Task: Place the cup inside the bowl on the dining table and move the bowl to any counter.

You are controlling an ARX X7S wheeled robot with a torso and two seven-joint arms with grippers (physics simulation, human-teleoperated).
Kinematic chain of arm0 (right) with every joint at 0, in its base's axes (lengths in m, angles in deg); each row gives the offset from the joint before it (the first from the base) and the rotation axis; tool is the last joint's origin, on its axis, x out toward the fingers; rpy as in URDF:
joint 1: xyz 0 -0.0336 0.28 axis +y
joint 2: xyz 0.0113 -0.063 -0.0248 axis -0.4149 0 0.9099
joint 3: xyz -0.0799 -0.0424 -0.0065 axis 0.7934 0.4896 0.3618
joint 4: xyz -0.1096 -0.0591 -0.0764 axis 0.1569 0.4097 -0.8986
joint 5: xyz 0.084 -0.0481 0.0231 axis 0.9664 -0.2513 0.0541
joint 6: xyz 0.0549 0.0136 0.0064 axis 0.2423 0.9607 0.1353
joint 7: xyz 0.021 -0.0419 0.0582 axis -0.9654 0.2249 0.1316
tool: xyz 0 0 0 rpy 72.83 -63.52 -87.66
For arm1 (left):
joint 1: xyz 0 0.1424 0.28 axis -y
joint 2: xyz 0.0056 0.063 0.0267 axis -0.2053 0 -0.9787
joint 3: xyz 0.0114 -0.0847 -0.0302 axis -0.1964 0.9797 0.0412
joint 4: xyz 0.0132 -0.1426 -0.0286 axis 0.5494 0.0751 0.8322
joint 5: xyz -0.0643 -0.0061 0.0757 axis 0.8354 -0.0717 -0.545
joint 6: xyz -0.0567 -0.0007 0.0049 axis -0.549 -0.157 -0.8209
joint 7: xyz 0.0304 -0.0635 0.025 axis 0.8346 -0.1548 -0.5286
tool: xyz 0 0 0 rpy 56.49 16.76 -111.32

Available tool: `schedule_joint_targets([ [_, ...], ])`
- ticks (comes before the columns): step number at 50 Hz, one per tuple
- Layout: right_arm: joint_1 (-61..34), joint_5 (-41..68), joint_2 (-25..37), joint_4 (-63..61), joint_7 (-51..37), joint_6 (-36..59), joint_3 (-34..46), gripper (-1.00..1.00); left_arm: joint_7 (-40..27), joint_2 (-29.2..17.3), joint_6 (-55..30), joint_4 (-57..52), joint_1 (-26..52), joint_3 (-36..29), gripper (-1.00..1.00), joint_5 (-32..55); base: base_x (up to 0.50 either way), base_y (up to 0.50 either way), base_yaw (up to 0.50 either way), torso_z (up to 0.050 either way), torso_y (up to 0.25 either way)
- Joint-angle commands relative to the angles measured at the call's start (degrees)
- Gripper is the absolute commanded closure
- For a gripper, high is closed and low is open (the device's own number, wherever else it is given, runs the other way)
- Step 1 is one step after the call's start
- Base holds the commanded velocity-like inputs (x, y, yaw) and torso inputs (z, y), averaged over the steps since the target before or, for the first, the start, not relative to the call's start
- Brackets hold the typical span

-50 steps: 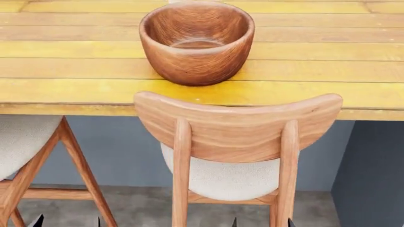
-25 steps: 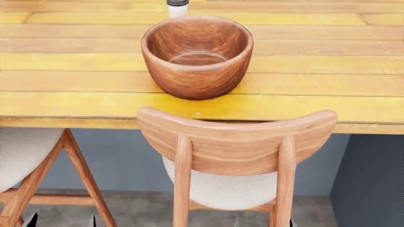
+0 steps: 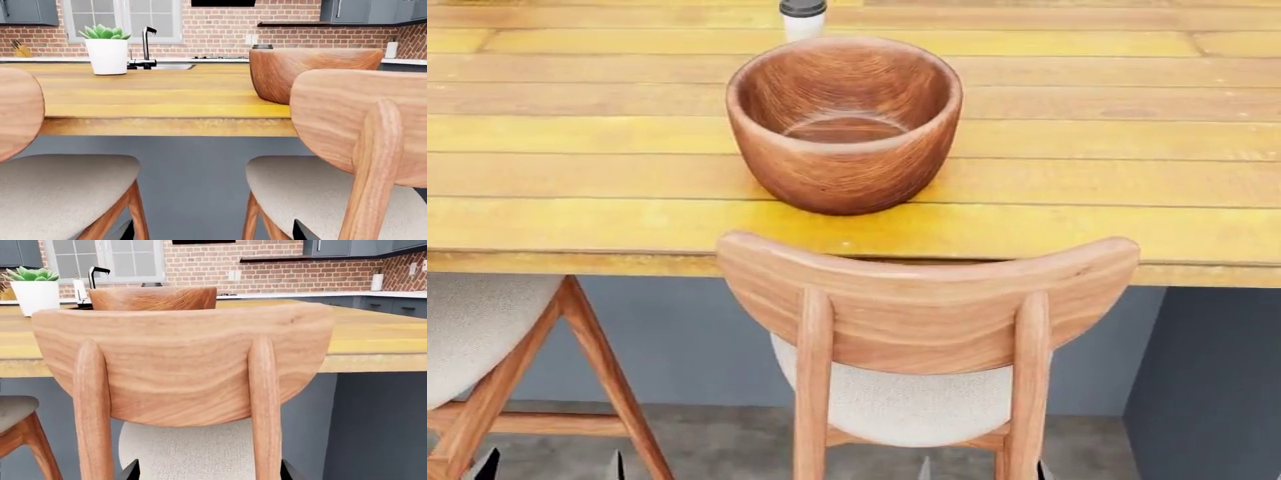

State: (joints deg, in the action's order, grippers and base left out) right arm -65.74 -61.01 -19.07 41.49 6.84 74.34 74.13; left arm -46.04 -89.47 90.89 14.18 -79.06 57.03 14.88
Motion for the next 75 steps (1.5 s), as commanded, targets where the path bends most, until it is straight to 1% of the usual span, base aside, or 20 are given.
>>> schedule_joint_targets([
  [1,1.19,-8.47,-9.34,-0.65,10.93,1.71,-11.10,-1.00,11.65,9.61,-2.07,-0.60,-1.28,11.57,-1.00,-8.35,0.00,0.00,0.00,0.000,0.000],
  [12,1.59,-6.67,-7.70,-1.73,8.06,1.11,-9.57,-1.00,9.82,7.94,-2.18,-1.85,-1.98,10.38,-1.00,-6.56,0.00,0.00,0.00,0.000,0.000],
  [16,3.58,-9.65,-6.11,-11.22,6.52,2.50,-8.65,-1.00,8.97,7.05,-10.10,-11.84,-2.46,10.70,-1.00,-4.99,0.00,0.00,0.00,0.000,0.000],
  [27,-3.83,1.45,-3.56,-39.25,2.49,35.66,-14.76,-1.00,7.04,3.27,-43.95,-37.39,3.50,9.97,-1.00,-0.57,0.00,0.00,0.00,0.000,0.000],
  [31,-8.92,5.97,-1.13,-45.13,2.04,46.00,-18.03,-1.00,7.26,2.58,-58.13,-47.02,9.16,14.36,-1.00,5.76,0.00,0.00,0.00,0.000,0.000],
  [34,-19.58,12.97,2.48,-52.00,1.37,61.01,-23.84,-1.00,6.45,1.23,-82.40,-56.93,22.98,20.87,-1.00,12.45,0.00,0.00,0.00,0.000,0.000],
  [36,-27.35,16.73,4.79,-54.16,0.86,70.76,-26.52,-1.00,5.52,0.30,-95.65,-59.01,32.40,25.69,-1.00,19.75,0.00,0.00,0.00,0.000,0.000],
  [37,-30.61,18.34,5.79,-54.99,0.90,74.63,-27.39,-1.00,1.61,-1.82,-95.71,-57.46,34.66,28.50,-1.00,28.34,0.00,0.00,0.00,0.000,0.000],
  [40,-41.29,23.61,5.39,-55.65,0.50,87.09,-32.82,-1.00,-24.18,-12.54,-95.10,-44.18,46.22,33.59,-1.00,54.12,0.00,0.00,0.00,0.000,0.000],
  [43,-50.32,26.48,6.18,-54.02,-0.13,94.54,-35.84,-1.00,-49.96,-21.15,-89.96,-37.06,54.05,25.19,-1.00,79.91,0.00,0.00,0.00,0.000,0.000],
  [45,-56.39,34.49,9.54,-45.98,-6.68,94.85,-36.85,-1.00,-50.57,-24.10,-90.82,-31.49,61.26,22.21,-1.00,94.62,0.00,0.00,0.00,0.000,0.000],
  [47,-61.51,42.80,13.34,-40.32,-12.02,94.79,-36.65,-1.00,-52.50,-26.54,-87.91,-26.11,66.40,19.84,-1.00,100.07,0.00,0.00,0.00,0.000,0.000],
  [48,-63.90,51.40,13.75,-32.65,-20.62,94.83,-39.60,-1.00,-52.49,-27.83,-89.20,-24.23,69.08,17.39,-1.00,100.29,0.00,0.00,0.00,0.000,0.000],
  [49,-64.55,52.49,16.70,-33.25,-18.91,93.00,-36.05,-1.00,-51.10,-28.66,-91.10,-23.47,71.58,16.25,-1.00,99.12,0.00,0.00,0.00,0.000,0.000],
  [50,-73.14,43.90,25.29,-24.65,-10.32,88.07,-27.46,-1.00,-42.56,-34.88,-95.60,-14.87,80.18,7.66,-1.00,92.64,0.00,0.00,0.00,0.000,0.000],
  [51,-81.74,42.46,25.95,-16.32,-7.74,86.84,-18.86,-1.00,-38.38,-35.70,-95.27,-6.28,88.77,3.73,-1.00,87.92,0.00,0.00,0.00,0.000,0.000],
  [52,-84.33,42.28,25.64,-15.87,-7.82,86.38,-17.64,-1.00,-38.59,-36.39,-94.31,-2.55,97.37,3.88,-1.00,88.29,0.00,0.00,0.00,0.000,0.000],
  [59,-84.02,40.40,25.91,-12.09,-5.75,83.88,-14.29,-1.00,-33.46,-39.92,-93.81,-3.35,97.90,1.50,-1.00,85.50,0.00,0.00,0.00,0.000,0.000],
  [64,-89.94,34.61,25.91,-2.50,0.09,77.91,-5.54,-1.00,-15.77,-37.38,-90.03,2.15,106.67,-9.31,-1.00,68.04,0.00,0.00,0.00,0.000,0.000],
  [75,-92.61,30.67,24.30,5.34,2.07,73.95,-0.94,-1.00,-7.11,-36.93,-84.67,10.85,111.81,-17.99,-1.00,56.36,0.00,0.00,0.00,0.000,0.000],
])
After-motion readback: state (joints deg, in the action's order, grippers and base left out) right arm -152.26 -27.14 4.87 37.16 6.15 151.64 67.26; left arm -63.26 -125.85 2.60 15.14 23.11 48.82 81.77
